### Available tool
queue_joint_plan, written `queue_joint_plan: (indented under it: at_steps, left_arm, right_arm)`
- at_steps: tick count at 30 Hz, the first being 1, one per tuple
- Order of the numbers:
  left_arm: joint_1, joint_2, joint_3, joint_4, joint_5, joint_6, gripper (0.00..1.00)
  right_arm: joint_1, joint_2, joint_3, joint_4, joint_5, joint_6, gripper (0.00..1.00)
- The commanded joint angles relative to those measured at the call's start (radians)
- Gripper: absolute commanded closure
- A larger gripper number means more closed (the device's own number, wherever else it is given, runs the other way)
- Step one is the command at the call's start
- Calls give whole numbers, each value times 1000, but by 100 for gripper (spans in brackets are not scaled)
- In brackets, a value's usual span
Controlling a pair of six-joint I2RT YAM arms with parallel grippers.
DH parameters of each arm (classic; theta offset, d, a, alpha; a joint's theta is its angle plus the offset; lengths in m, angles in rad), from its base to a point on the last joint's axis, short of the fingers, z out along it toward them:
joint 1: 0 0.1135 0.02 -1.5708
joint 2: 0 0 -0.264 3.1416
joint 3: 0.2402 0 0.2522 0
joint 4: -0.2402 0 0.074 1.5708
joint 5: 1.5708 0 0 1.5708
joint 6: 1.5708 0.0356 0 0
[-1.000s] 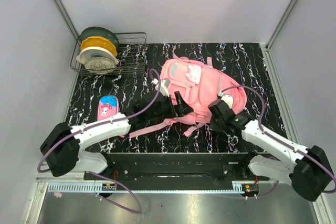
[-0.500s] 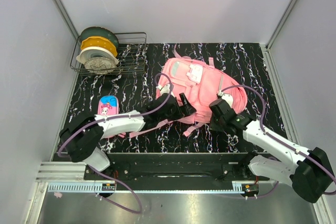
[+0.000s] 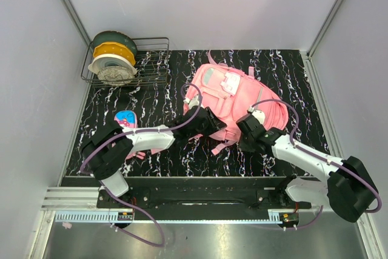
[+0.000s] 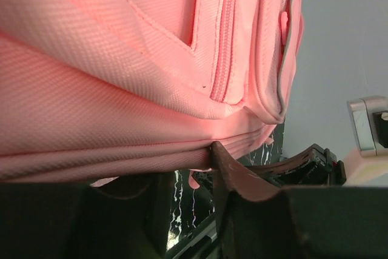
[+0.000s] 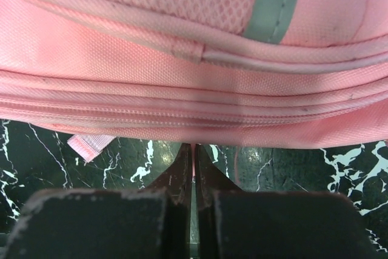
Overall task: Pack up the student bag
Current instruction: Zip the student bag at the center of the board.
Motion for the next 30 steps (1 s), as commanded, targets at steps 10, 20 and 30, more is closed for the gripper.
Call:
queue_joint_plan:
  at_steps: [10,20,30]
  left_arm:
    - [18,19,13,75,56,-13,91]
    - [20,0,21,78,76,-8,91]
    - [20,0,22,95,107,-5,91]
  right_arm:
    - [-4,6,-30,98,104,74,87]
    - [-4,22,-73,170,128,104,75]
    - [-4,106,-37,236,162,39,78]
